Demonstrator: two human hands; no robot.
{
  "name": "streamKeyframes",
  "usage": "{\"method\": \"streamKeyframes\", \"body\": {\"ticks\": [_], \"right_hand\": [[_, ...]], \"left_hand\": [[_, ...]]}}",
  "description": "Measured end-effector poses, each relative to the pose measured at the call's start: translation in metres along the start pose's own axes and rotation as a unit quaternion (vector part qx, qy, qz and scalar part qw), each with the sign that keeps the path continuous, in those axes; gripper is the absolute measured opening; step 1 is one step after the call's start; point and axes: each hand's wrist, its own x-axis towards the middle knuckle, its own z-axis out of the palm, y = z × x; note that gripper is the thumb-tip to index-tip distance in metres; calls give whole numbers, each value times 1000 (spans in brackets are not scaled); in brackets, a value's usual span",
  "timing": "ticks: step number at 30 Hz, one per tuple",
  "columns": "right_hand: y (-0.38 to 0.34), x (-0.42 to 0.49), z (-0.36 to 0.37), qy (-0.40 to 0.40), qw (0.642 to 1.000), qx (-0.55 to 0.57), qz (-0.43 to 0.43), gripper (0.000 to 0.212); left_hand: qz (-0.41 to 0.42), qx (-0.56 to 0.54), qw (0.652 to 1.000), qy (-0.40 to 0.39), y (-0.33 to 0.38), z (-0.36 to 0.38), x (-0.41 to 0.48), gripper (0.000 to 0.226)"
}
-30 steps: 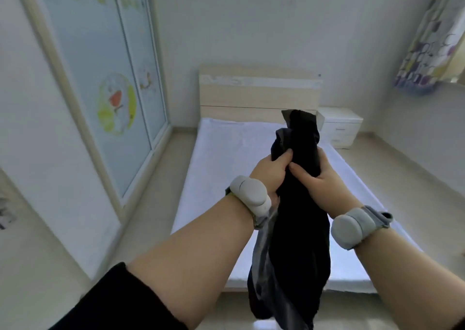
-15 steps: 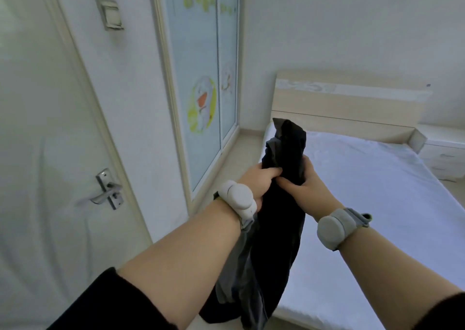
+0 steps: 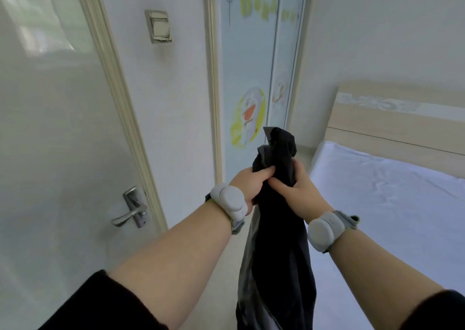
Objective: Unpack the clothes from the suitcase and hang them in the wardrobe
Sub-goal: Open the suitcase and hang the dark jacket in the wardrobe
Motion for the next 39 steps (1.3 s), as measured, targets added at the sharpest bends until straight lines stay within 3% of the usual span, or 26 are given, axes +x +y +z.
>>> {"method": "streamKeyframes", "body": {"ticks": [4,13,18,20,25,29,33,36,39], "right_hand": [[10,47,7,9,1000,-12,-2,33],[35,164,30,55,994,-94,21,35],[42,221,54,42,980,-191,34,32],[48,249,64,39,974,-219,44,34],[60,296,66,18,966,-245,80,54],[69,339,58,7,975,-205,88,51],[74,396,46,54,982,-168,65,18],[72,450,37,88,978,-188,25,15],[67,495,37,100,974,-201,1,21]], "left_hand": [[7,-16,999,27,11,-13,47,23],[-14,-41,997,-68,42,-55,171,30],[-6,58,997,-47,58,-81,240,60],[-24,49,998,-29,62,-94,277,72],[-26,21,999,-31,68,-112,331,47],[-19,43,999,-15,85,-118,364,24],[-3,120,993,18,109,-129,403,34],[4,147,988,54,122,-136,432,20],[-1,151,987,63,127,-139,453,32]]}}
